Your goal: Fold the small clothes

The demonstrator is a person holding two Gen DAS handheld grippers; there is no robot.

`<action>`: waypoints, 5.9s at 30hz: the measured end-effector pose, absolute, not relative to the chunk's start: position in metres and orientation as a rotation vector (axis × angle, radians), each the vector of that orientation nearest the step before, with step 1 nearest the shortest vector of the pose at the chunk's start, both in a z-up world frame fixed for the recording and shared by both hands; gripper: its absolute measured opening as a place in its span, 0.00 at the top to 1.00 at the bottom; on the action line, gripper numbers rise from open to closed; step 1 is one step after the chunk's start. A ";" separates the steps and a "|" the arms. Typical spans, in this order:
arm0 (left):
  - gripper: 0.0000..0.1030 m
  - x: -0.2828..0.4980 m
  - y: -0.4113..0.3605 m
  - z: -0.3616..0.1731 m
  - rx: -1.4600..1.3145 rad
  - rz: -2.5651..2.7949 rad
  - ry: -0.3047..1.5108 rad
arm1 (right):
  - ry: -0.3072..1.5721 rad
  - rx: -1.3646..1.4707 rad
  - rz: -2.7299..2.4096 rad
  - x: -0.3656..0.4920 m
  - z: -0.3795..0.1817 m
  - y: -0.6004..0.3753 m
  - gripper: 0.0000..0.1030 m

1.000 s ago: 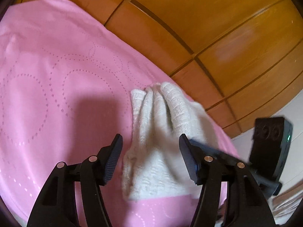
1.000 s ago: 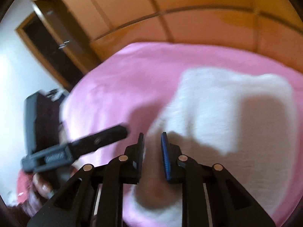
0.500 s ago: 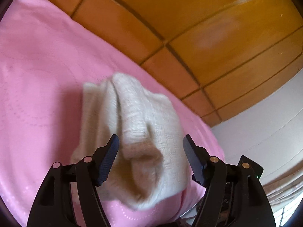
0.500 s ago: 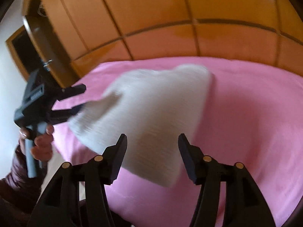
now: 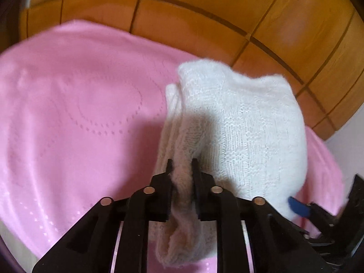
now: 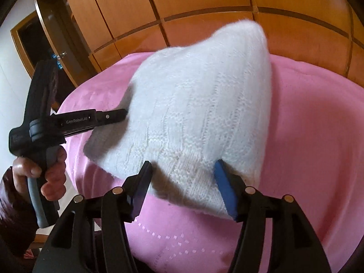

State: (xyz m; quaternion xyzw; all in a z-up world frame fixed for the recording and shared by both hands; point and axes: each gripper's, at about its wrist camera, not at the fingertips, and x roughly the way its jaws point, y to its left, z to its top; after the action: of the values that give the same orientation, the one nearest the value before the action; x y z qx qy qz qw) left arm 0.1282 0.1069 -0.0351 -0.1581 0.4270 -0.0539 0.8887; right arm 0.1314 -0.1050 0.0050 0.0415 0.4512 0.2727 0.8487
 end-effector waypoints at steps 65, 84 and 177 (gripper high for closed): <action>0.79 0.194 -0.057 -0.003 -0.339 -0.740 0.811 | 0.769 0.507 0.500 0.186 0.071 -0.358 0.53; 0.78 0.212 -0.210 -0.034 -0.045 -0.597 0.850 | 0.717 0.354 -0.069 0.143 0.057 -0.470 0.40; 0.07 0.055 -0.098 0.001 -0.044 -0.218 0.653 | 0.696 0.151 -0.475 0.022 0.057 -0.289 0.02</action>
State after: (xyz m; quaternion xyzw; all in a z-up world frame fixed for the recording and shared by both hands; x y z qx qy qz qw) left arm 0.0547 -0.0981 0.0010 -0.0216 0.3201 -0.1067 0.9411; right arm 0.0220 -0.2894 0.0569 0.0732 0.3374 -0.2303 0.9098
